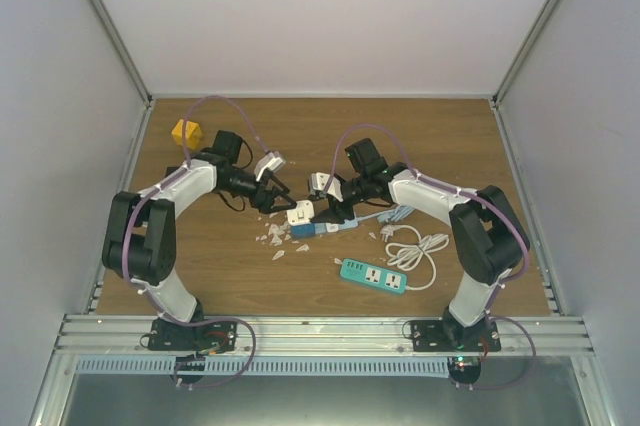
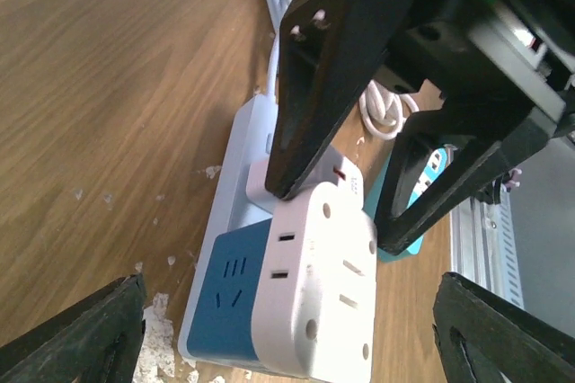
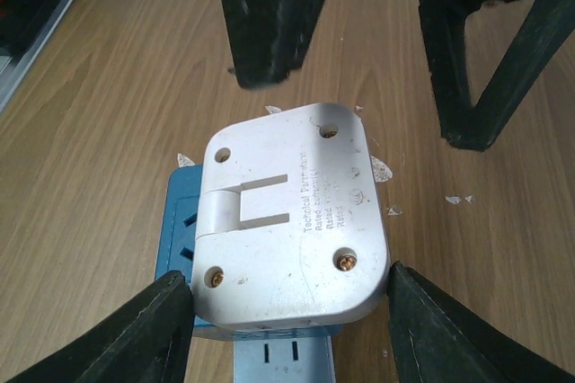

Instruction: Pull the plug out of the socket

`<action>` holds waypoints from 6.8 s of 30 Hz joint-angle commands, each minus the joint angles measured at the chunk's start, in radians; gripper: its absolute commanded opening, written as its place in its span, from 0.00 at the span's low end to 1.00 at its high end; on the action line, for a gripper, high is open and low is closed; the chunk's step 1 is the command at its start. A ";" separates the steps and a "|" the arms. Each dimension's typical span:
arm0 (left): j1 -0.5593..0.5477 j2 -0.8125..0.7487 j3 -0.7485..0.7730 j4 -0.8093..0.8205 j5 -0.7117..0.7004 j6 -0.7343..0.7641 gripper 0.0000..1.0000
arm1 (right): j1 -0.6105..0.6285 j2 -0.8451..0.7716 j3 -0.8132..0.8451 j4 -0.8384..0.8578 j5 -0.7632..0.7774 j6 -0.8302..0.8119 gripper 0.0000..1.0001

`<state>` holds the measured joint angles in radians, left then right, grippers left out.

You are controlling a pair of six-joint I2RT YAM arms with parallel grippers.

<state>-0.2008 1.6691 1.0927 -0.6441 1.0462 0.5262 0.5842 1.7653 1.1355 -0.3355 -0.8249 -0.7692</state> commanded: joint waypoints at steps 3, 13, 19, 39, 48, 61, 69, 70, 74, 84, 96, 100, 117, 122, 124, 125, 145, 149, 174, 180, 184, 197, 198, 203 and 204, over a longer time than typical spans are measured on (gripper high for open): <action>0.001 0.062 0.011 -0.067 0.083 0.044 0.84 | 0.012 -0.003 0.024 0.001 -0.030 -0.009 0.58; -0.012 0.057 0.030 -0.140 0.147 0.123 0.73 | 0.012 -0.005 0.017 0.027 -0.005 0.000 0.59; -0.013 0.002 0.030 -0.131 0.157 0.151 0.63 | 0.012 -0.005 0.012 0.027 0.001 -0.001 0.75; -0.060 -0.106 0.009 -0.097 0.047 0.189 0.55 | 0.014 -0.041 0.013 0.062 -0.053 0.028 0.39; -0.100 -0.229 -0.093 0.141 -0.162 0.135 0.71 | 0.014 -0.060 0.006 0.064 -0.061 0.024 0.29; -0.207 -0.285 -0.199 0.272 -0.345 0.159 0.64 | 0.017 -0.090 -0.039 0.088 -0.081 -0.001 0.27; -0.236 -0.287 -0.212 0.315 -0.382 0.179 0.48 | 0.020 -0.081 -0.076 0.119 -0.072 -0.011 0.37; -0.237 -0.288 -0.214 0.320 -0.386 0.176 0.45 | 0.020 -0.082 -0.083 0.132 -0.069 -0.007 0.39; -0.236 -0.291 -0.218 0.323 -0.385 0.161 0.34 | 0.022 -0.071 -0.106 0.188 -0.050 0.025 0.48; -0.239 -0.313 -0.227 0.331 -0.356 0.170 0.27 | 0.052 -0.013 -0.094 0.228 -0.053 0.034 0.55; -0.238 -0.341 -0.241 0.323 -0.325 0.183 0.18 | 0.072 0.033 -0.106 0.283 -0.007 0.055 0.51; -0.238 -0.358 -0.240 0.320 -0.317 0.182 0.15 | 0.072 0.041 -0.123 0.285 0.007 0.045 0.46; -0.238 -0.396 -0.213 0.293 -0.242 0.190 0.00 | 0.071 0.078 -0.138 0.266 0.083 0.014 0.40; -0.238 -0.407 -0.214 0.288 -0.241 0.187 0.00 | 0.064 0.084 -0.139 0.256 0.081 0.013 0.40; -0.238 -0.409 -0.212 0.280 -0.241 0.196 0.00 | 0.063 0.082 -0.141 0.256 0.079 0.013 0.40; -0.238 -0.409 -0.211 0.274 -0.241 0.202 0.00 | 0.063 0.081 -0.141 0.256 0.077 0.014 0.41; -0.162 -0.430 -0.138 0.128 -0.182 0.159 0.00 | 0.063 -0.086 -0.100 0.176 -0.021 0.038 0.66; -0.116 -0.418 -0.081 0.073 -0.108 0.150 0.00 | 0.062 -0.117 -0.103 0.157 -0.020 0.039 0.68; -0.050 -0.379 0.184 -0.057 0.304 -0.026 0.00 | -0.111 -0.174 0.025 0.418 -0.217 0.554 0.83; -0.068 -0.387 0.179 -0.035 0.303 -0.053 0.00 | -0.066 -0.189 0.058 0.434 -0.221 0.585 0.85; -0.066 -0.387 0.175 0.010 0.293 -0.114 0.00 | -0.040 -0.214 0.060 0.420 -0.234 0.572 0.86; -0.052 -0.376 0.168 0.096 0.295 -0.203 0.00 | 0.016 -0.296 0.015 0.366 -0.211 0.477 0.87; -0.047 -0.376 0.166 0.096 0.295 -0.203 0.00 | 0.016 -0.300 0.010 0.362 -0.212 0.469 0.87; -0.040 -0.377 0.164 0.096 0.294 -0.195 0.00 | 0.017 -0.314 -0.011 0.340 -0.207 0.435 0.87; -0.041 -0.376 0.162 0.092 0.293 -0.191 0.00 | 0.016 -0.315 -0.011 0.339 -0.207 0.435 0.86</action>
<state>-0.2489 1.2968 1.2549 -0.5934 1.3560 0.3256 0.5880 1.4837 1.1412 0.0151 -1.0187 -0.3031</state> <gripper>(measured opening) 0.176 0.866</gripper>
